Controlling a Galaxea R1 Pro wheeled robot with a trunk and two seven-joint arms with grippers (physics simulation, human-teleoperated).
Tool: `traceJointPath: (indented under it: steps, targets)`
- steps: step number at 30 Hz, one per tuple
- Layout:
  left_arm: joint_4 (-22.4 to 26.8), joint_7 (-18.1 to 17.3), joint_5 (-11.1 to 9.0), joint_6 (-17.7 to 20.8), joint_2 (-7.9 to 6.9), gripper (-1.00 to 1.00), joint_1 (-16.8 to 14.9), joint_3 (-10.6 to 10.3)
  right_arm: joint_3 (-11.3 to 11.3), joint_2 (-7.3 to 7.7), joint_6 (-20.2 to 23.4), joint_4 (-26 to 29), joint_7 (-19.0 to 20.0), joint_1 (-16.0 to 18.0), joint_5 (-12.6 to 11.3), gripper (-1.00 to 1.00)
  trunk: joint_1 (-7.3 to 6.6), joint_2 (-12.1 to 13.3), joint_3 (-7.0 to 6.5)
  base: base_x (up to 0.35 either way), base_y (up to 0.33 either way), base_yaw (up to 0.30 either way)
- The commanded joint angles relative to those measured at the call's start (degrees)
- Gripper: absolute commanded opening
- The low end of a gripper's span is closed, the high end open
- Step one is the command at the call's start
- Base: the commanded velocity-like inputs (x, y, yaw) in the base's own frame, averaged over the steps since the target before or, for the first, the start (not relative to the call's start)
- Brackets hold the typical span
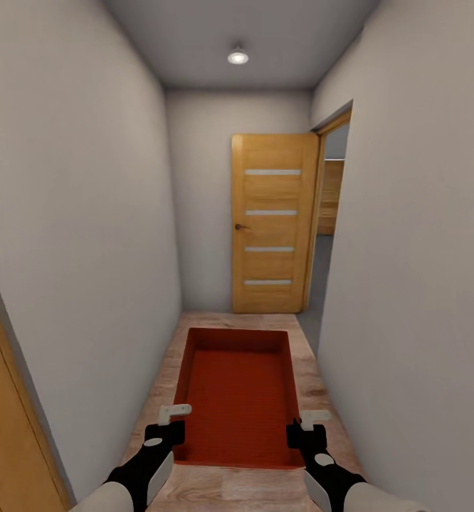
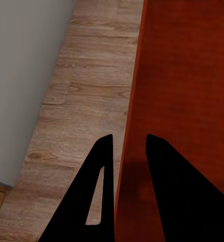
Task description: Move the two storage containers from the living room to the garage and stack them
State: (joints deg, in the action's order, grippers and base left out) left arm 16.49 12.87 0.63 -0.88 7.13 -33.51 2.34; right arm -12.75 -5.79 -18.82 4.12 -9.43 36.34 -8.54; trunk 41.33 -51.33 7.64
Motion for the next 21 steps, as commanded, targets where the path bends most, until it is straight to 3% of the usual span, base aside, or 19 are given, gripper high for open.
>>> traceJointPath:
  steps: [1, 21]
  targets:
    - [0.2, 0.7, 1.0, -2.6, -1.77, -1.0, -0.1, 2.7, 2.8, -0.01, -0.1, -0.1, 0.1, 0.0, -0.4, -1.0, 0.04, -0.1, 0.09, 0.322, 0.0, 0.0]
    - [0.2, 0.7, 1.0, -2.6, -1.79, -1.0, -0.1, 2.7, 2.8, -0.02, -0.1, -0.1, 0.0, 0.0, -0.4, -1.0, 0.04, -0.1, 0.09, 0.322, 0.0, 0.0]
